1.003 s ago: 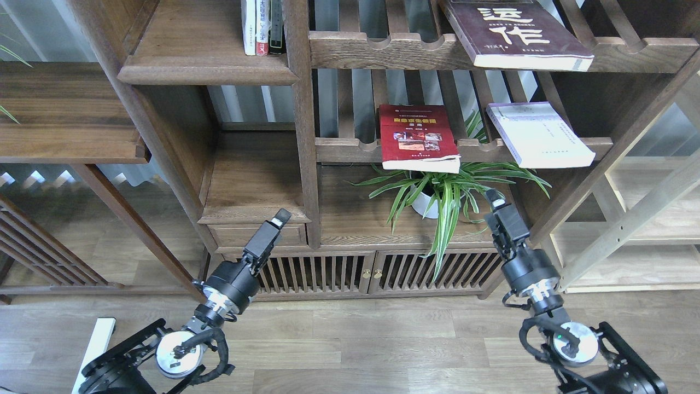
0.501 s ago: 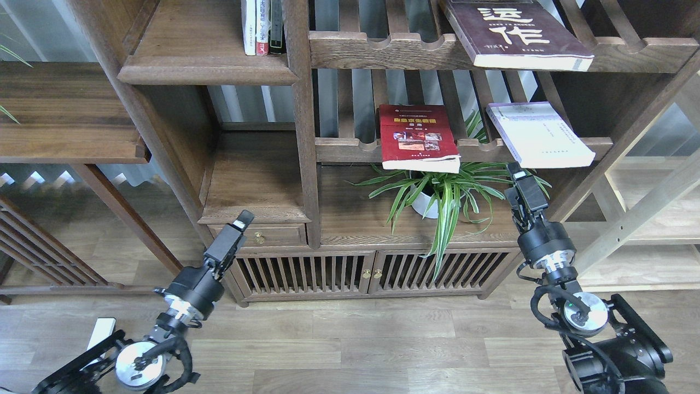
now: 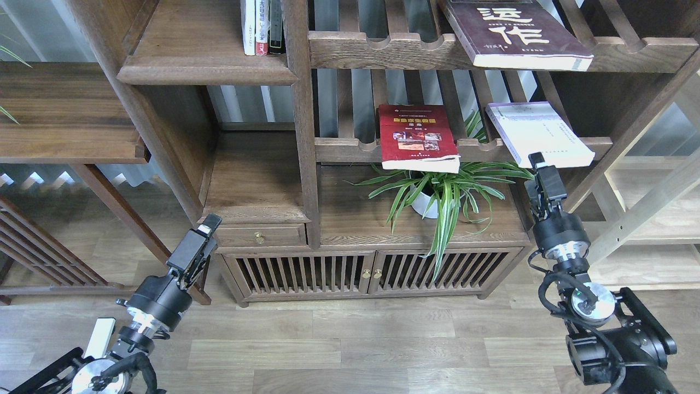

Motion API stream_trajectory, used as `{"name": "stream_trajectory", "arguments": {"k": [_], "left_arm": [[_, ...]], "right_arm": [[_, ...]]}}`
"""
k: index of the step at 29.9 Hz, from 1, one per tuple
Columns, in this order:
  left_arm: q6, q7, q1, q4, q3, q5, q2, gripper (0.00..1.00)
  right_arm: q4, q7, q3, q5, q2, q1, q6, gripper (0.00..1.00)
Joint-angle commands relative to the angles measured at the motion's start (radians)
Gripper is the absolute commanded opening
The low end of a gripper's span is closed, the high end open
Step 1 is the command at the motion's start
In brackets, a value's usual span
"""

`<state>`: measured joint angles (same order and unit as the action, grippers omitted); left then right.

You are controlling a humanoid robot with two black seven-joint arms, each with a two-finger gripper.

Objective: Organize books on shelf
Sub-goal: 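Reach the right gripper up to the white book on the middle shelf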

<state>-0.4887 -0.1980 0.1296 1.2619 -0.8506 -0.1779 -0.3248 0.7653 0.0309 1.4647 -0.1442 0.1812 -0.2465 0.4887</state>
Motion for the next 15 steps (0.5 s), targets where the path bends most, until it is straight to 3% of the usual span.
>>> {"name": "stream_trajectory", "arguments": {"k": [1, 15], "left_arm": [[0.0, 0.005, -0.03, 0.039, -0.016, 0.0, -0.007, 0.99], [0.0, 0.006, -0.12, 0.134, -0.061, 0.0, -0.069, 0.99]], "right_arm": [[-0.032, 0.001, 0.0, -0.003, 0.0, -0.016, 0.0, 1.0], [-0.121, 0.0, 0.0, -0.005, -0.008, -0.062, 0.0, 1.0]]}}
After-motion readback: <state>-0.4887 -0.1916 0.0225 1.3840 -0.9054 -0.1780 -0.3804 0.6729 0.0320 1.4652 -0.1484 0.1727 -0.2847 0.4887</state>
